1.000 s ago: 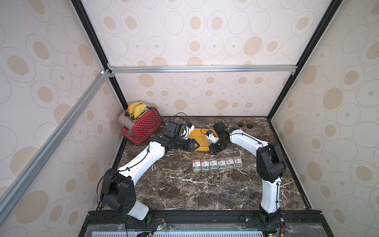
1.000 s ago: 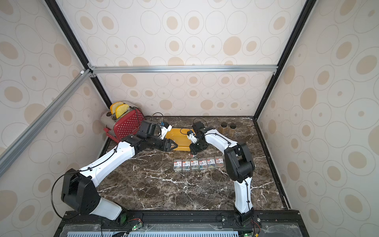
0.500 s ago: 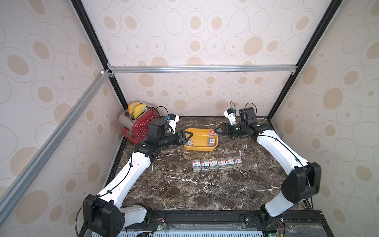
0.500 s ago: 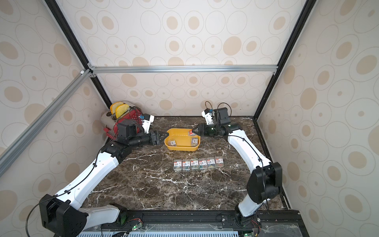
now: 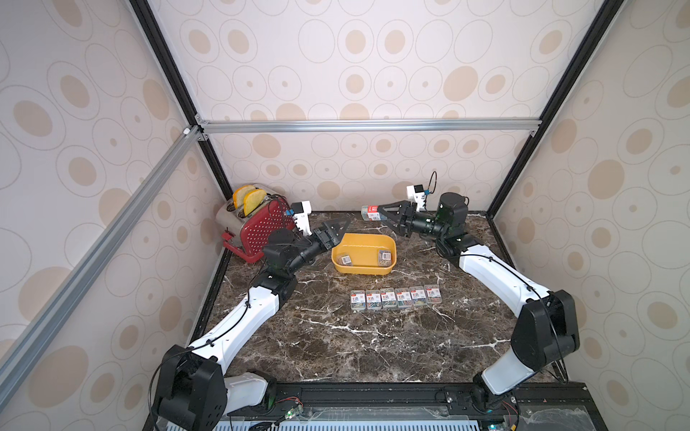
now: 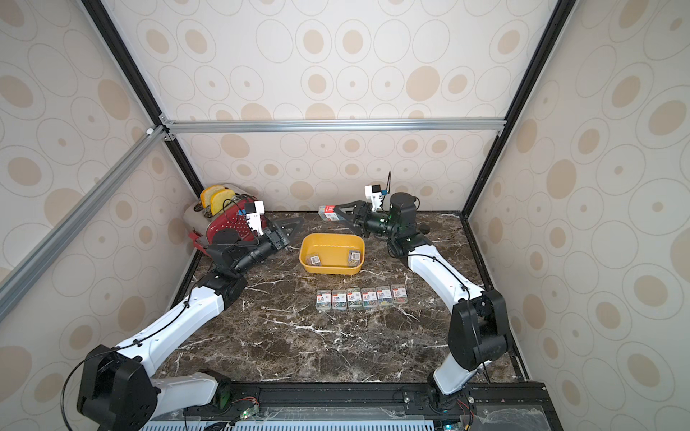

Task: Take the paper clips out of the storage box
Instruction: Pick up the boxed paper clips at the center of the board.

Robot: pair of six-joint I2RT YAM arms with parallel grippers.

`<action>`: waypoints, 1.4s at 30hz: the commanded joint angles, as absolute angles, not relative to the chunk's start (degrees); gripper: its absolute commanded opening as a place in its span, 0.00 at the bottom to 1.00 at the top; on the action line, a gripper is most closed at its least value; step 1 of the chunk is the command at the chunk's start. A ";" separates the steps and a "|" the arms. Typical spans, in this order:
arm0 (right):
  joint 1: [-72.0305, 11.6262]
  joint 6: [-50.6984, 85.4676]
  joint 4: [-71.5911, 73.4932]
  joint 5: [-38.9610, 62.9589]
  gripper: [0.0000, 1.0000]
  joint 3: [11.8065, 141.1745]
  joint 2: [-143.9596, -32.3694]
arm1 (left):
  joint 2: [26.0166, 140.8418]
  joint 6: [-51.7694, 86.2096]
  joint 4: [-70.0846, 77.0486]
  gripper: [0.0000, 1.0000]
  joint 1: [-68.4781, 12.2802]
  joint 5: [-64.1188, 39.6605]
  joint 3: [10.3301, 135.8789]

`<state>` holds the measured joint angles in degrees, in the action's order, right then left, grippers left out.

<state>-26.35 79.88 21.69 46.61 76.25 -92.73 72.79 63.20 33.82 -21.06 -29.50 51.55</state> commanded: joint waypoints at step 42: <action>-31.17 85.29 29.79 51.59 0.06 78.42 -94.05 | 81.56 77.97 51.36 0.74 -25.50 -26.00 58.48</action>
